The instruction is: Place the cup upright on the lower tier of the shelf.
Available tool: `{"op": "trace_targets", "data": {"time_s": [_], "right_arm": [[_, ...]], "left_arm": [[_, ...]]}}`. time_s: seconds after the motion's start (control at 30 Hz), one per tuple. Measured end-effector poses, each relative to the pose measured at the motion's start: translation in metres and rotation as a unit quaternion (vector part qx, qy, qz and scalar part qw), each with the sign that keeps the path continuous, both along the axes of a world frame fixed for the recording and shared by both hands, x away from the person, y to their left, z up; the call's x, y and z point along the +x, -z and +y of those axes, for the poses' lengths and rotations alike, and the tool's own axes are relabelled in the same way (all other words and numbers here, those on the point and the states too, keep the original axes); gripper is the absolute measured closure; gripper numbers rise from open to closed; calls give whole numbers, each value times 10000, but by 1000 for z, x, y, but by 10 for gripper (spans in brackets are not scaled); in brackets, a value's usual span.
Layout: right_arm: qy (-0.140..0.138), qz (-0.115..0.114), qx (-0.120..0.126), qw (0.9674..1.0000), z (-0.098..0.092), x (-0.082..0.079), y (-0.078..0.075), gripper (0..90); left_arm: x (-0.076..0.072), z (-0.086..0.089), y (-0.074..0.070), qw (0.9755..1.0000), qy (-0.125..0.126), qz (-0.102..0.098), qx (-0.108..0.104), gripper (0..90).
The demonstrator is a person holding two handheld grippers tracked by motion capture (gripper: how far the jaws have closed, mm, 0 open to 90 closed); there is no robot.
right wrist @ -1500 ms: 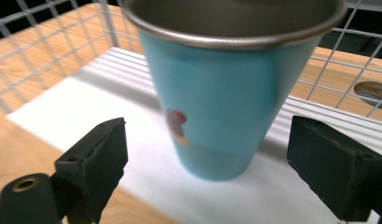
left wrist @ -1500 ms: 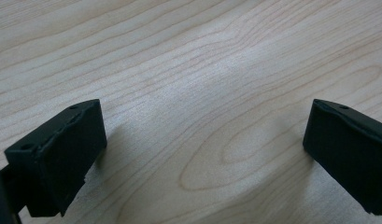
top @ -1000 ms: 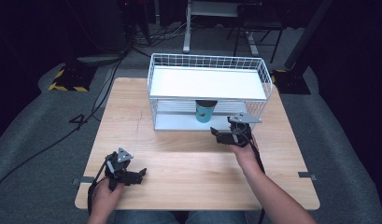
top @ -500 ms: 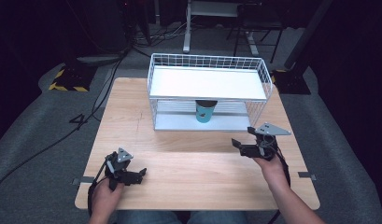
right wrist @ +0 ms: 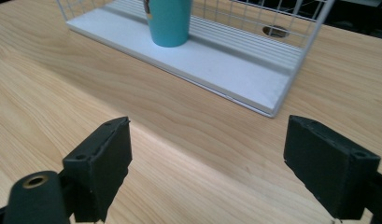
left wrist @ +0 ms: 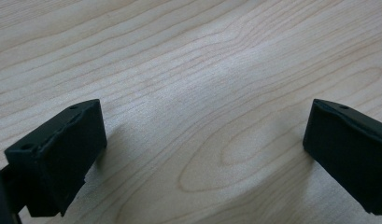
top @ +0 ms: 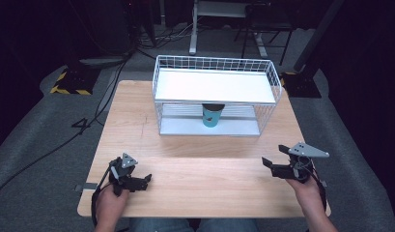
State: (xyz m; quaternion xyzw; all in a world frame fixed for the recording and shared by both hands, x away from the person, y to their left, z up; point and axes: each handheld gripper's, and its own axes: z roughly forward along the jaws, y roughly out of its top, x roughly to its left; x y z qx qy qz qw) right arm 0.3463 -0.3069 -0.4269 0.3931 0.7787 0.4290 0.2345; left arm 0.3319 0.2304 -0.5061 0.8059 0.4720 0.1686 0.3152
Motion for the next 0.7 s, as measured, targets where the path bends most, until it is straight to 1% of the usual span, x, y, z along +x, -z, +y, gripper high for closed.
{"op": "trace_targets", "data": {"time_s": [0.03, 0.1, 0.13, 0.2, 0.23, 0.37, 0.4, 0.43, 0.47, 0.5, 0.53, 0.57, 0.6, 0.67, 0.7], "right_arm": [[-69, 42, -61, 9999, -4, -4, 2, 161], [-188, 152, -97, 9997, -7, -9, 6, 161], [-179, 158, -143, 9996, -8, -11, 9, 164], [-268, 268, -225, 9990, -11, -15, 14, 164], [-229, 259, -275, 9990, -12, -17, 17, 164], [-111, 368, -243, 9990, -18, -17, 27, 164], [-111, 368, -243, 9990, -18, -17, 27, 164], [-66, 471, -257, 9985, -20, -17, 34, 164], [-53, 523, -244, 9983, -21, -17, 37, 164], [-53, 523, -244, 9983, -21, -17, 37, 164], [-39, 568, -273, 9980, -23, -17, 40, 164], [4, 671, -307, 9973, -25, -17, 46, 164], [4, 671, -307, 9973, -25, -17, 46, 164], [94, 765, -337, 9965, -29, -17, 52, 164], [94, 765, -337, 9965, -29, -17, 52, 164]], "left_arm": [[0, 0, 0, 10000, 0, 0, -1, 0], [0, 0, 0, 10000, 0, 0, -1, 0], [0, 0, 0, 10000, 0, 1, -2, 0], [0, 0, 0, 10000, 3, 3, -2, 0], [0, 0, 0, 10000, 7, 4, 1, 0], [0, 0, 0, 10000, 10, 2, 0, 0], [0, 0, 0, 10000, 6, 8, -2, 0], [0, 0, 0, 10000, 8, 2, 0, 0], [0, 0, 0, 10000, 8, 3, 0, 0], [0, 0, 0, 10000, 8, 3, 0, 0], [0, 0, 0, 10000, 9, 2, 0, 0], [0, 0, 0, 10000, 6, 3, 0, 0], [0, 0, 0, 10000, 8, 2, 0, 0], [0, 0, 0, 10000, 5, 9, -3, 0], [0, 0, 0, 10000, 6, 8, -2, 0]]}}
